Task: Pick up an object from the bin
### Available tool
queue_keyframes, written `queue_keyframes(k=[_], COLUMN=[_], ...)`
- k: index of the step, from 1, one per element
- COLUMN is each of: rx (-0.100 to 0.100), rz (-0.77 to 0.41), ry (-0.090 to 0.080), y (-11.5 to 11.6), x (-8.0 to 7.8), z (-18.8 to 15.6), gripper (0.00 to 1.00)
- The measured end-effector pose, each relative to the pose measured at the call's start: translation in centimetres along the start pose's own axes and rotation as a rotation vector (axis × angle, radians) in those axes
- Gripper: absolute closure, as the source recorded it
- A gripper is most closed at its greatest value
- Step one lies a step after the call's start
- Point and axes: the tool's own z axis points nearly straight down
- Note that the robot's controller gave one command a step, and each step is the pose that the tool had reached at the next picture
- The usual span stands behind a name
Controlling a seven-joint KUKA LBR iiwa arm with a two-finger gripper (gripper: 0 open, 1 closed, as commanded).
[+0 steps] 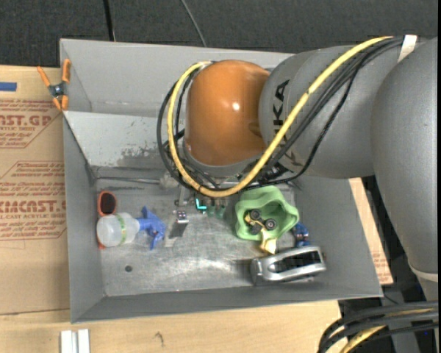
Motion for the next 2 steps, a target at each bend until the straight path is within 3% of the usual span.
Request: queue_keyframes(k=[1, 2], rx=[-0.001, -0.003], rz=[0.001, 0.063], ry=[-0.007, -0.012], y=[-0.1, -0.4], x=[-0.2, -1.2], z=[-0.4, 7.0], gripper=[0.00, 0.00])
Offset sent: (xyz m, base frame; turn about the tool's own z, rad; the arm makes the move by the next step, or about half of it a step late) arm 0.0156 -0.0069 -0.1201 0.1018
